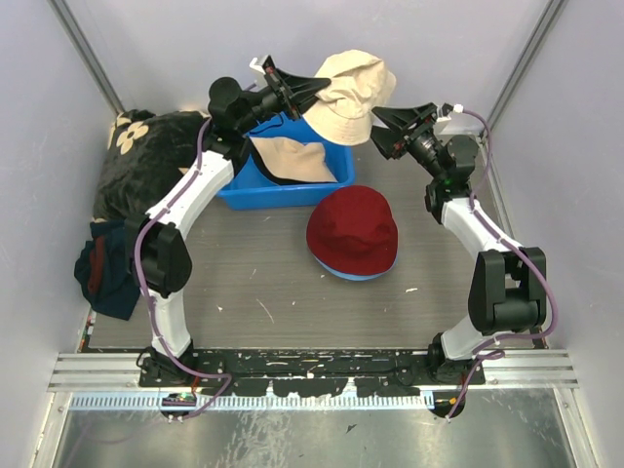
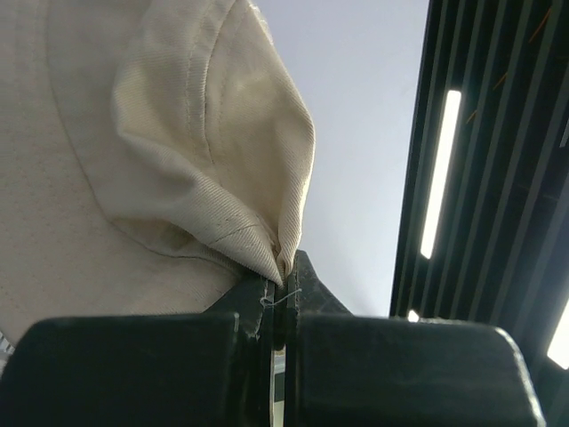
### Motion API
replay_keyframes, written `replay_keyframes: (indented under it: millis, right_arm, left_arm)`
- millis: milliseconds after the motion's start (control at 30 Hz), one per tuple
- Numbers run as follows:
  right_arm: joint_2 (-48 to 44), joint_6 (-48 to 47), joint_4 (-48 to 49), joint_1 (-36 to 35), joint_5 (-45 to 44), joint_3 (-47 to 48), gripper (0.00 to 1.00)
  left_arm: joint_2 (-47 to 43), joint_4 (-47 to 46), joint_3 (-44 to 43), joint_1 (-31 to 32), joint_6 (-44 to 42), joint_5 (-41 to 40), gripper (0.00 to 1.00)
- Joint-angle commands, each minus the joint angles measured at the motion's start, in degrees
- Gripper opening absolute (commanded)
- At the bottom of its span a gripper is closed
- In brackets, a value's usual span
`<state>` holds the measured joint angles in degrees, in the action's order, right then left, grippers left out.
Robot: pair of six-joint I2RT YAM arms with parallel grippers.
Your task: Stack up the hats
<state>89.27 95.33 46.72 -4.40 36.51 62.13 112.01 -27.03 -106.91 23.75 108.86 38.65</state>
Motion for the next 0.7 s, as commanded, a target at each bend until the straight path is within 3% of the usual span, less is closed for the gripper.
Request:
replay_keyframes:
  millis: [0, 133, 167, 333, 533, 667]
  right_arm:
    - [-0.29, -0.05, 3.31, -0.74, -1.48, 3.93, 0.56]
    - [1.15, 0.07, 2.47, -1.68, -1.23, 6.90, 0.10]
    - [1.05, -0.18, 1.91, -1.70, -1.08, 7.31, 0.02]
    - [-3.59, -2.33, -4.66, -1.81, -0.66, 6.51, 0.01]
    - [-6.65, -3.63, -12.77, -3.86, 0.32, 7.35, 0.01]
    - [-7.00, -4.19, -14.54, -6.16, 0.44, 7.12, 0.01]
  left_arm:
    - [-4.03, -5.10, 4.26, -0.35, 0.90, 0.01, 0.00]
    - [-5.58, -6.45, 8.07, -1.14, 0.44, -0.15, 0.00]
    - [-6.10, -6.69, 9.10, -1.56, 0.21, -0.17, 0.00]
    - [-8.84, -6.94, 14.48, -5.97, -2.71, 2.39, 0.03]
    - [-13.93, 4.63, 17.57, -11.32, -14.97, 6.79, 0.38]
    - [-17.18, 4.38, 24.46, -13.01, -16.94, 7.75, 0.40]
